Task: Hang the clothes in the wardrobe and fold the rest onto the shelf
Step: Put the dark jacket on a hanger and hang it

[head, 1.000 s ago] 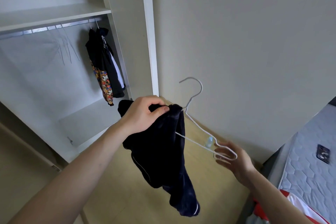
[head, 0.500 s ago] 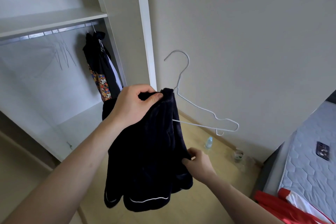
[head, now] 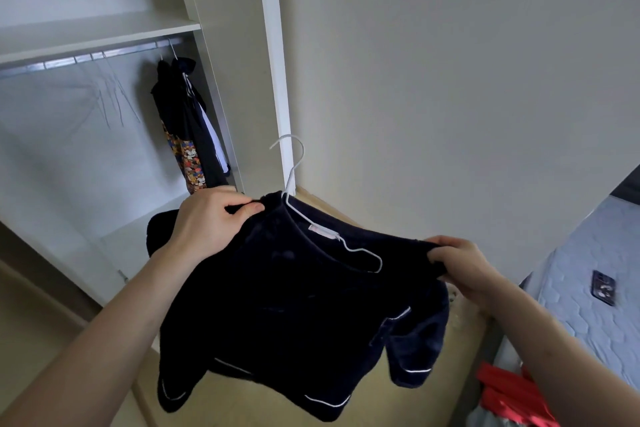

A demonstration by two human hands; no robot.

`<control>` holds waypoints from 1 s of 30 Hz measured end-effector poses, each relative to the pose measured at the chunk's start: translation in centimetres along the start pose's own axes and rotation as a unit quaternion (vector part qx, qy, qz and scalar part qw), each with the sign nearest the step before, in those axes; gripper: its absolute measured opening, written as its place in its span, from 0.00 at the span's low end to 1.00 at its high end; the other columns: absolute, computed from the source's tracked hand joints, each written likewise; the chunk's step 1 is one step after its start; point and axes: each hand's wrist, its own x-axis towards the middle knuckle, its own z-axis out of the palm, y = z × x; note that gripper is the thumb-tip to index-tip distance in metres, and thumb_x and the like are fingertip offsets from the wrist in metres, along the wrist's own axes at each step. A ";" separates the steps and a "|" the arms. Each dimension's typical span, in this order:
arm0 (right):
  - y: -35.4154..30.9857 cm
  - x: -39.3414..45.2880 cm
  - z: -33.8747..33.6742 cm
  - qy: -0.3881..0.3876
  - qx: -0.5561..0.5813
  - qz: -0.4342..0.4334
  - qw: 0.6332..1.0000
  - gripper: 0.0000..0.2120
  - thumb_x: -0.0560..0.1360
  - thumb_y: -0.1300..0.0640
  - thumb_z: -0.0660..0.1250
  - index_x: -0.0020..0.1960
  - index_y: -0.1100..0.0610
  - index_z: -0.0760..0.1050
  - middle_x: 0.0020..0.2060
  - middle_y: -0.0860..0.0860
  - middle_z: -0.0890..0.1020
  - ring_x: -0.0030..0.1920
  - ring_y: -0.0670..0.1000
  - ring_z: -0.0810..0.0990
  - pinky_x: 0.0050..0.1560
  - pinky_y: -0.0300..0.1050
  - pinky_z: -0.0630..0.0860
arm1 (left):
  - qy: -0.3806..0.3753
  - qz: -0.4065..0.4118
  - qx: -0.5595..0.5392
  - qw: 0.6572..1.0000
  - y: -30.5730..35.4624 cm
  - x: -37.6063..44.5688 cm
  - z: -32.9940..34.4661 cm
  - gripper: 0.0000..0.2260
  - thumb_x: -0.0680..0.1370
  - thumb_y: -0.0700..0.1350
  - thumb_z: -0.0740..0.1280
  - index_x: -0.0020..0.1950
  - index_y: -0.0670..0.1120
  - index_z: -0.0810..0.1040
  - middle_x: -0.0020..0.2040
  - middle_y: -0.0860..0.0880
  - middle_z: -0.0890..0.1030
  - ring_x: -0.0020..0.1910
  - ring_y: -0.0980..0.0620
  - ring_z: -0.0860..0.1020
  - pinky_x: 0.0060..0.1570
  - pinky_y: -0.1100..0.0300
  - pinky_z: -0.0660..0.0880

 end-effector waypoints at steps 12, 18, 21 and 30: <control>-8.8 -8.9 8.1 -0.202 0.045 -0.133 0.969 0.10 0.61 0.66 0.66 0.37 0.52 0.78 0.31 0.53 0.77 0.29 0.50 0.75 0.26 0.40 0.72 | -0.091 -0.054 -0.050 0.993 1.8 -1.8 5.8 0.12 0.79 0.61 0.67 0.44 0.56 0.84 0.39 0.59 0.81 0.42 0.58 0.78 0.41 0.56 0.74; -4.3 -9.1 10.5 -0.363 -0.368 -0.191 0.834 0.14 0.73 0.46 0.73 0.58 0.41 0.79 0.54 0.35 0.82 0.56 0.37 0.81 0.58 0.38 0.78 | -0.066 -0.093 -0.216 0.970 3.1 -1.1 4.9 0.09 0.78 0.56 0.71 0.40 0.54 0.84 0.38 0.55 0.84 0.40 0.54 0.81 0.43 0.54 0.76; -4.4 -7.7 8.6 -0.270 -0.347 -0.246 0.864 0.08 0.76 0.51 0.70 0.53 0.42 0.81 0.50 0.34 0.83 0.52 0.37 0.82 0.54 0.37 0.80 | -0.075 -0.069 -0.270 0.958 3.0 -0.7 3.0 0.09 0.79 0.53 0.70 0.42 0.53 0.85 0.38 0.52 0.85 0.40 0.53 0.83 0.44 0.57 0.77; -5.8 -0.4 4.8 -0.011 -0.382 -0.345 0.857 0.09 0.79 0.48 0.70 0.57 0.37 0.76 0.52 0.33 0.79 0.53 0.38 0.75 0.52 0.37 0.70 | -0.069 -0.026 -0.278 0.958 2.0 1.7 -0.1 0.05 0.79 0.49 0.72 0.45 0.53 0.87 0.41 0.56 0.86 0.44 0.57 0.84 0.45 0.69 0.75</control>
